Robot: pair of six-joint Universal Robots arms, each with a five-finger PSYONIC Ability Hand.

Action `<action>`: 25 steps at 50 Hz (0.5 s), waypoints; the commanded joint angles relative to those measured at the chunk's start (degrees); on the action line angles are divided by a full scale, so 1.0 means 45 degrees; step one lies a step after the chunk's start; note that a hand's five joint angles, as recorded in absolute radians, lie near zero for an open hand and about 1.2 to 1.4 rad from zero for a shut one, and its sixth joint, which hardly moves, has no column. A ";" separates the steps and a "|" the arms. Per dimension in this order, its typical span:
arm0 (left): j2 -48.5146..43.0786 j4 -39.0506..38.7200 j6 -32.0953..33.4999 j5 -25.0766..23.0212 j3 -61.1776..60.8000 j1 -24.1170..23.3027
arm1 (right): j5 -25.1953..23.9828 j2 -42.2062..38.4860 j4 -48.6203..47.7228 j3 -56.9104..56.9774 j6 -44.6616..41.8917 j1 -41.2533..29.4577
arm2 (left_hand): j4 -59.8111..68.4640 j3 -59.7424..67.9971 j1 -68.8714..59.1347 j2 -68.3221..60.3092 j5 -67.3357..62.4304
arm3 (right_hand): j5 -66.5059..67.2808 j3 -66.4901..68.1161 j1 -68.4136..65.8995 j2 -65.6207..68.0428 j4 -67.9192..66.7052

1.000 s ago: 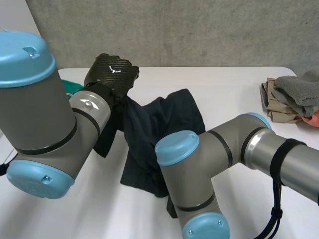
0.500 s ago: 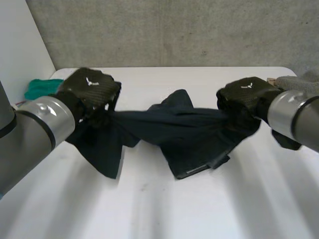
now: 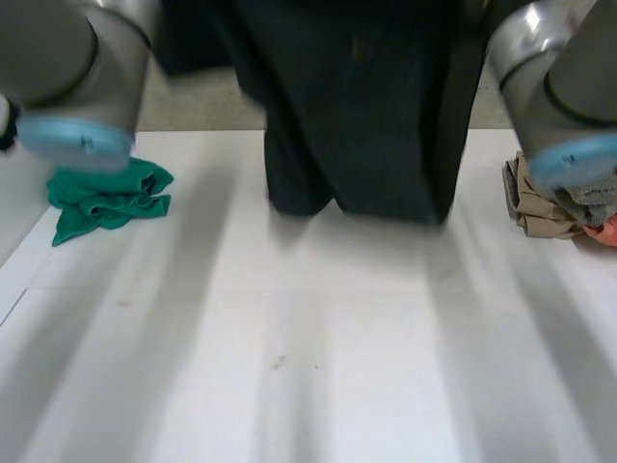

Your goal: Fold the laundry.

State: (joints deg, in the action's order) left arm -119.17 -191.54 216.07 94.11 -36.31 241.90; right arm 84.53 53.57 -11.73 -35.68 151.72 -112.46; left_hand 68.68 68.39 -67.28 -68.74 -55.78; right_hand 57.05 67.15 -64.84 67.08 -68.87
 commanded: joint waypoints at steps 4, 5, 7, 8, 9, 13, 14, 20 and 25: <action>0.0095 0.0823 -0.0672 -0.0034 -0.0424 0.0208 | -0.0601 -0.0145 -0.3725 -0.0098 0.3198 0.0518 | 0.2516 0.2580 -0.2826 -0.2503 -0.3159 | 0.2878 0.2855 -0.3368 0.2871 -0.2474; 0.0096 0.1038 -0.0672 -0.0034 -0.0736 0.0267 | -0.0640 -0.0243 -0.3354 -0.0117 0.3179 0.0538 | 0.2516 0.2580 -0.2826 -0.2503 -0.3159 | 0.2878 0.2855 -0.3368 0.2871 -0.2474; 0.0212 0.1333 -0.0672 -0.0014 -0.1790 0.0365 | -0.0757 -0.0536 -0.2396 -0.0234 0.3159 0.0577 | 0.2516 0.2580 -0.2826 -0.2503 -0.3159 | 0.2878 0.2855 -0.3368 0.2871 -0.2474; 0.0232 0.1333 -0.0672 0.0005 -0.2181 0.0385 | -0.0796 -0.0634 -0.2103 -0.0312 0.3159 0.0596 | 0.2516 0.2580 -0.2826 -0.2503 -0.3159 | 0.2878 0.2855 -0.3368 0.2871 -0.2474; 0.0271 0.1333 -0.0672 0.0005 -0.2610 0.0385 | -0.0855 -0.0712 -0.1810 -0.0429 0.3159 0.0616 | 0.2516 0.2580 -0.2826 -0.2503 -0.3159 | 0.2878 0.2855 -0.3368 0.2871 -0.2474; 0.0252 0.1333 -0.0711 0.0064 -0.4934 0.0190 | -0.1693 -0.1219 -0.0618 -0.1287 0.3178 0.0694 | 0.2516 0.2580 -0.2826 -0.2503 -0.3159 | 0.2878 0.2855 -0.3368 0.2871 -0.2474; 0.0194 0.1314 -0.0711 0.0083 -0.5886 -0.0023 | -0.2198 -0.1452 -0.0210 -0.1773 0.3159 0.0752 | 0.2516 0.2580 -0.2826 -0.2503 -0.3159 | 0.2878 0.2855 -0.3368 0.2871 -0.2474; -0.0567 0.0924 -0.0711 0.0084 -0.8529 -0.0786 | -0.3354 -0.2118 0.1101 -0.4176 0.2516 0.0850 | 0.2516 0.2580 -0.2826 -0.2503 -0.3159 | 0.2878 0.2855 -0.3368 0.2871 -0.2474; -0.0940 0.0942 -0.0653 0.0337 -0.9859 -0.1333 | -0.3473 -0.2003 0.1922 -0.6364 0.0838 0.0812 | 0.2516 0.2580 -0.2826 -0.2503 -0.3159 | 0.2878 0.2855 -0.3368 0.2871 -0.2474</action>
State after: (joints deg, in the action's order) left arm -121.41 -186.89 212.95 94.70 -74.43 238.53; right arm 70.07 44.45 -6.69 -54.27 162.43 -108.71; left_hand 68.68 68.41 -67.28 -68.79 -57.17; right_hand 58.07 67.71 -64.84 67.08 -68.92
